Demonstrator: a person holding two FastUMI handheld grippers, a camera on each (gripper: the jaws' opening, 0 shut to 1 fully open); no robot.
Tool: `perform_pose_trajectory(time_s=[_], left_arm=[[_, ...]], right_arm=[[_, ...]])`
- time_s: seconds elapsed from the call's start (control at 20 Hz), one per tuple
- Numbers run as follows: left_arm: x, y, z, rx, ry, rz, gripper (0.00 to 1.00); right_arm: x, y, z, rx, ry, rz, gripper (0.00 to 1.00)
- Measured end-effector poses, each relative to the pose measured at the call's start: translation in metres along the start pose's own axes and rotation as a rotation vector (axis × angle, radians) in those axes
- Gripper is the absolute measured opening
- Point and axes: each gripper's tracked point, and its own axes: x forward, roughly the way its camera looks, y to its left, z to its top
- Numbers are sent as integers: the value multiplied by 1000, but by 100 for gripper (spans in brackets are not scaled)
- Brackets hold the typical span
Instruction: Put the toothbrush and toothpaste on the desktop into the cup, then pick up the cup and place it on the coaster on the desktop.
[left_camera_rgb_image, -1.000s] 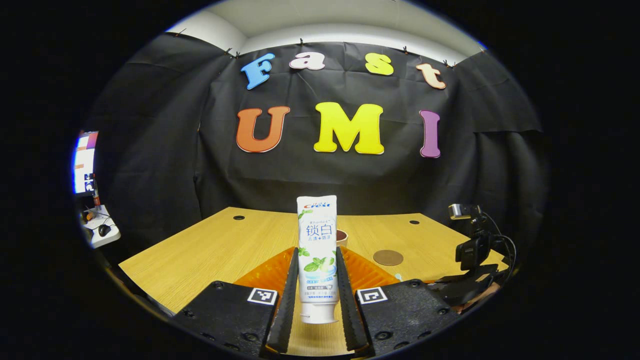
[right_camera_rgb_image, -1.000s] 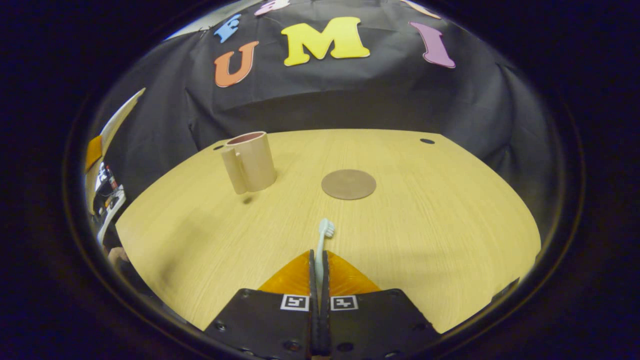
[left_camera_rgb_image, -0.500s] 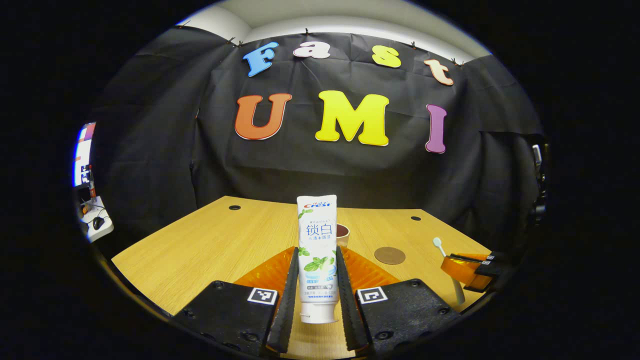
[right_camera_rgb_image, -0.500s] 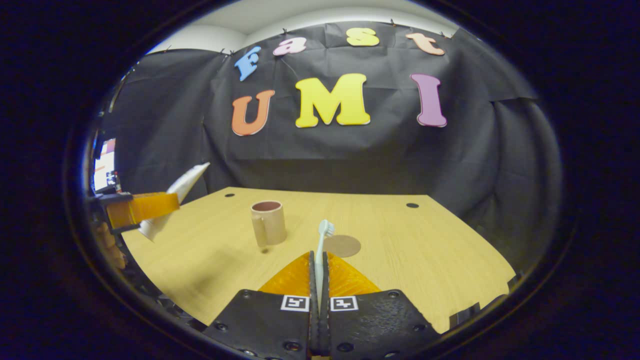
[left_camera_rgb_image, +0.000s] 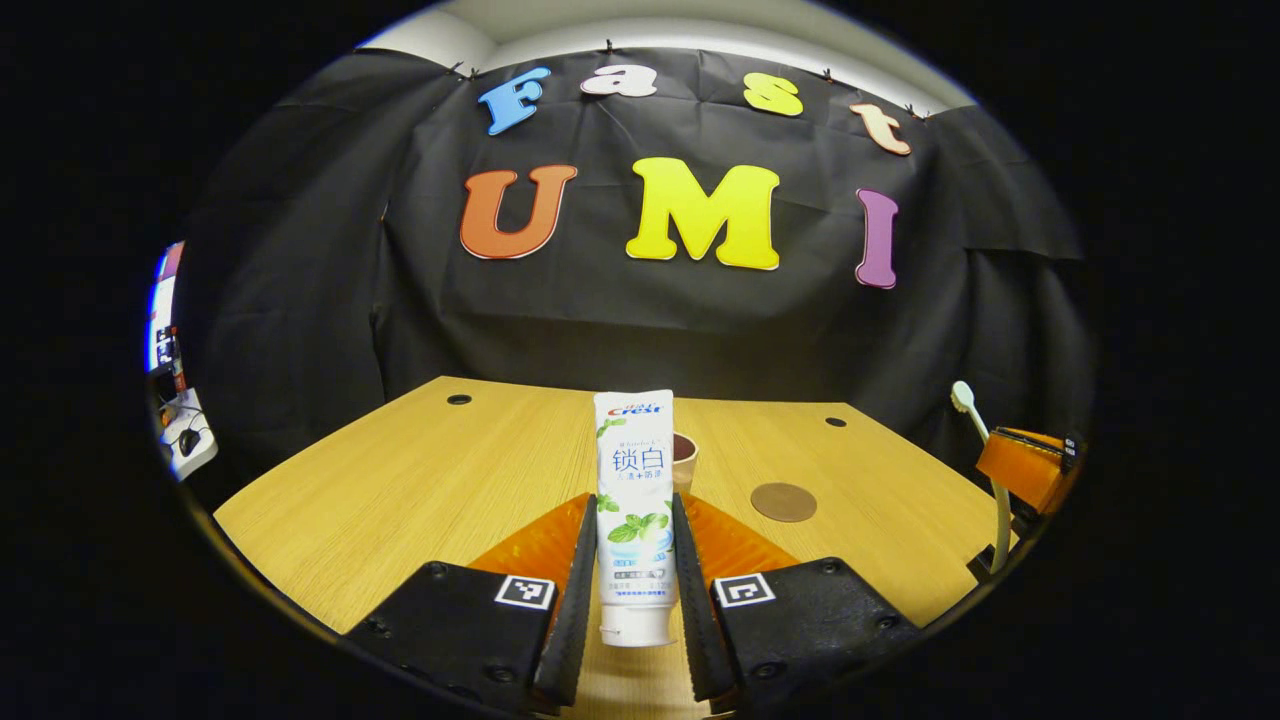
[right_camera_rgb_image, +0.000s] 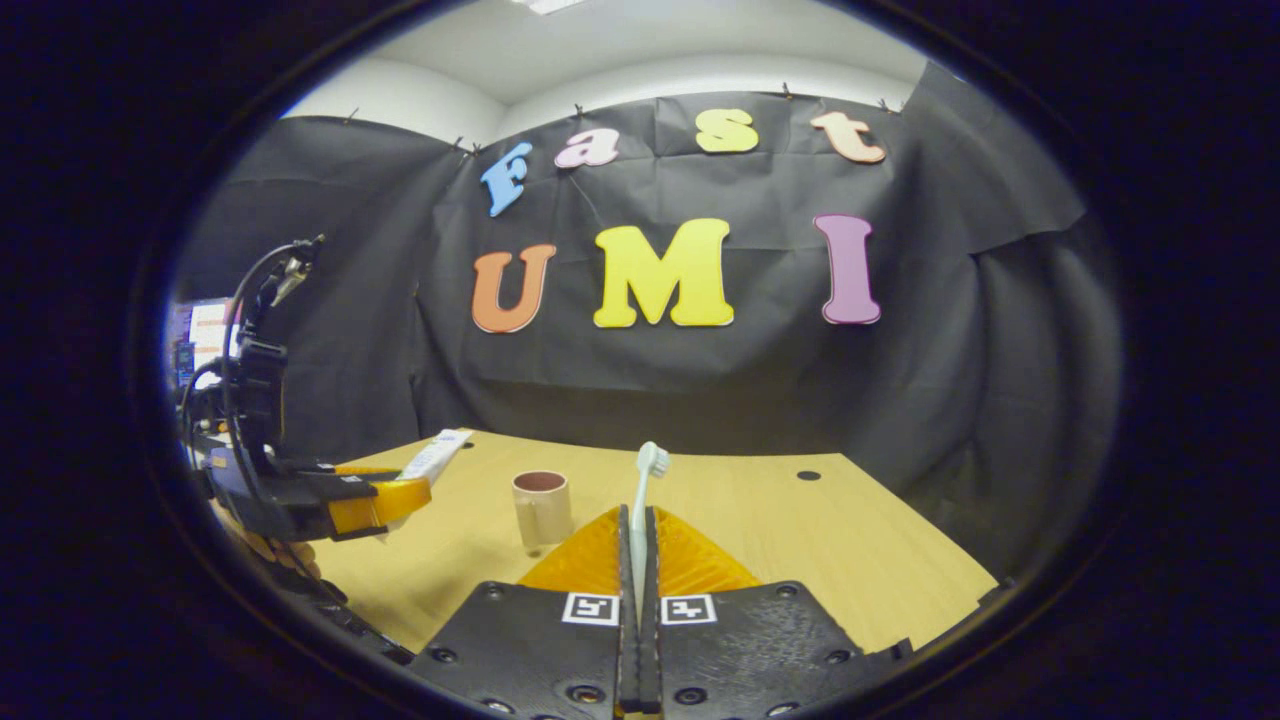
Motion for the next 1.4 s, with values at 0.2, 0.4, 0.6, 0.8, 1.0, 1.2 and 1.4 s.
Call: perform_pose_trajectory(time_s=[0.2,0.4,0.6,0.8,1.0,1.2,1.4], left_arm=[[39,-6,36,3,-33,-35,44],[97,-9,58,8,-80,-50,44],[132,-24,69,26,-131,-105,44],[146,-33,72,31,-148,-133,45],[157,-27,69,27,-145,-122,47],[161,-24,60,21,-116,-115,47],[157,-30,73,37,-157,-123,42]], right_arm=[[-4,-7,8,2,-28,-4,1],[-6,-10,1,16,-18,-2,1],[-3,-19,-6,25,0,-13,1],[-1,-26,-11,42,15,-21,1],[0,-28,-13,49,22,-23,1],[1,-25,-16,45,28,-17,1],[1,-22,-20,43,36,-11,1]])
